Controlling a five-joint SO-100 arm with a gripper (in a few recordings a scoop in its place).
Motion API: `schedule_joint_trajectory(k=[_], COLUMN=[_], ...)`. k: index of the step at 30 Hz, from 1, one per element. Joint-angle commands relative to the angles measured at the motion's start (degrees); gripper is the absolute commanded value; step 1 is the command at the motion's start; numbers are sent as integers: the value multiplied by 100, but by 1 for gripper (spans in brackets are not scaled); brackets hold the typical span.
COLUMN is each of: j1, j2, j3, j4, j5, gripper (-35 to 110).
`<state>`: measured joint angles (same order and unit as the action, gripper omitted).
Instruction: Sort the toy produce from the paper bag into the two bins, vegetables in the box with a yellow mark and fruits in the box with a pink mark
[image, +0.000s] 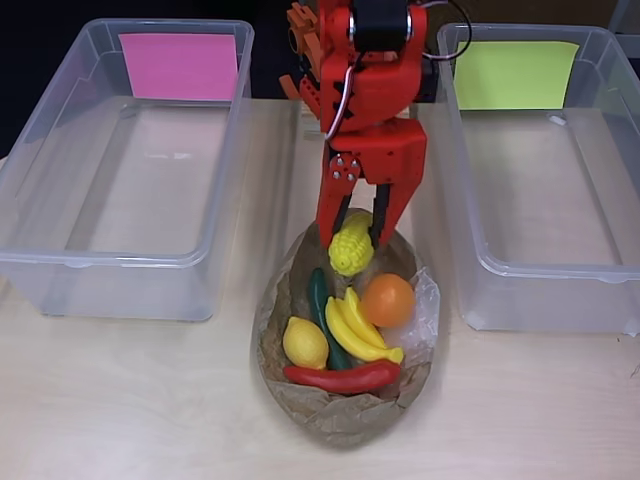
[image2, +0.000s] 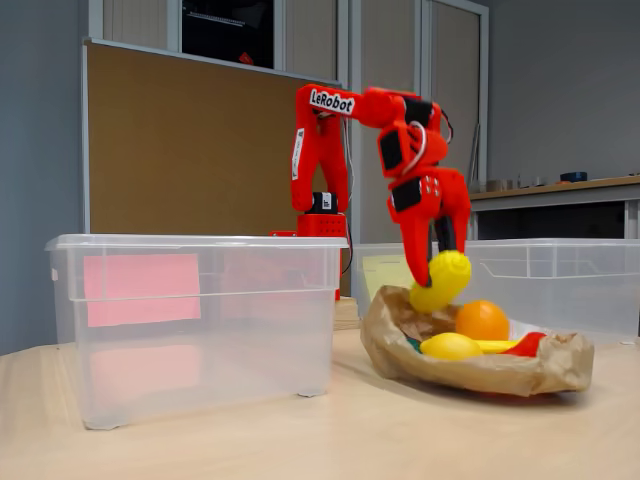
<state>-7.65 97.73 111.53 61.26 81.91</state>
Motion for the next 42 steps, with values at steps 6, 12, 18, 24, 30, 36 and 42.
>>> schedule_joint_trajectory(k=[6, 12, 18, 24, 30, 36, 42], j1=[53, -677, -2733, -4526, -5695, -6196, -6583], j2=[1327, 2241, 2874, 2777, 1925, 615, -439], j3=[-932, -1389, -1274, -650, -62, 167, 264], j4=[2338, 3612, 4395, 3814, 2505, 1072, -149], j5=[-272, 633, 3226, 5634, 7339, 7813, 7928], gripper=[12, 12, 12, 12, 12, 15, 20])
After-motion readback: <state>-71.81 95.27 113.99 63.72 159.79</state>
